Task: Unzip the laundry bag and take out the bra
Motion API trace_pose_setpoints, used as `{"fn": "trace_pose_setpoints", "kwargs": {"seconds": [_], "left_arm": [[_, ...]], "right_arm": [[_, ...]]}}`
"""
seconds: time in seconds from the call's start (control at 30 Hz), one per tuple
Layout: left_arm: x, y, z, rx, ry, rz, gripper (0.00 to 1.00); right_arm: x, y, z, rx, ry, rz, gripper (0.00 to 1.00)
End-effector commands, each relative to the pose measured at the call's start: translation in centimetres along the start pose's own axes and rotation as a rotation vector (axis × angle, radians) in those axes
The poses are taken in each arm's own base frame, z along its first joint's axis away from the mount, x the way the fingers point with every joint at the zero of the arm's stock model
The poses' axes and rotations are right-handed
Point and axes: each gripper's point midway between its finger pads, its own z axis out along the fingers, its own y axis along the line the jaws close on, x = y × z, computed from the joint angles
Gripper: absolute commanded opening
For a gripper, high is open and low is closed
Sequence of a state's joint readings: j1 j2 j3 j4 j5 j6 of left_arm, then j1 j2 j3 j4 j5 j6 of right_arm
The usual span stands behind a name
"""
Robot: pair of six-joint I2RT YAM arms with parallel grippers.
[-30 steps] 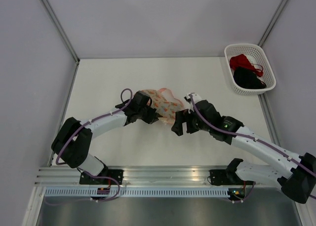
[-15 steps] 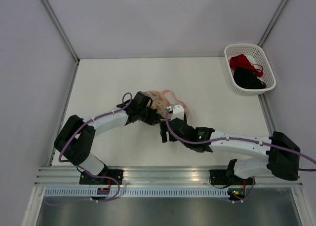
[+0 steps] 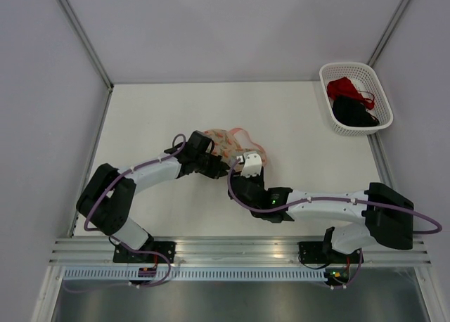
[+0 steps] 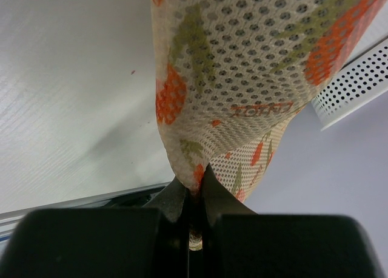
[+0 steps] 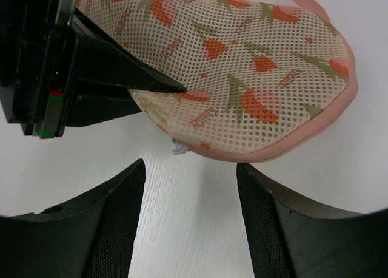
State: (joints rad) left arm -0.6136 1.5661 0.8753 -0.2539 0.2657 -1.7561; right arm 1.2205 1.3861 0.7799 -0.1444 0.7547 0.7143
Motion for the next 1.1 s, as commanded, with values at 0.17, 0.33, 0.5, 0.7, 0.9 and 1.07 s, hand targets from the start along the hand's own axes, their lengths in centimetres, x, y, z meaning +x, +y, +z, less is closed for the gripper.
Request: {"fn": "trace_pose_setpoints", "kwargs": {"seconds": [0.17, 0.33, 0.5, 0.7, 0.9, 1.07], "left_arm": [[1.0, -0.2, -0.6, 0.012, 0.058, -0.04, 0.02], [1.2, 0.0, -0.6, 0.01, 0.068, -0.028, 0.02], [1.2, 0.7, -0.4, -0.003, 0.083, -0.025, 0.02], [1.3, 1.0, -0.5, 0.0, 0.086, -0.016, 0.02], [1.0, 1.0, -0.4, 0.011, 0.094, 0.0, 0.02], [0.1, 0.9, -0.4, 0.037, 0.093, 0.098, 0.02]], "right_arm": [[-1.8, 1.5, 1.7, 0.053, -0.082, 0.046, 0.59], [-2.3, 1.4, 1.8, 0.062, -0.108, 0.058, 0.45], [-2.5, 1.1, 1.7, 0.07, -0.122, 0.061, 0.21], [-1.9, 0.1, 1.7, 0.098, -0.108, 0.057, 0.0], [0.1, -2.0, 0.7, 0.114, -0.057, 0.077, 0.0], [2.0, -5.1, -1.0, 0.166, 0.02, 0.041, 0.0]]}}
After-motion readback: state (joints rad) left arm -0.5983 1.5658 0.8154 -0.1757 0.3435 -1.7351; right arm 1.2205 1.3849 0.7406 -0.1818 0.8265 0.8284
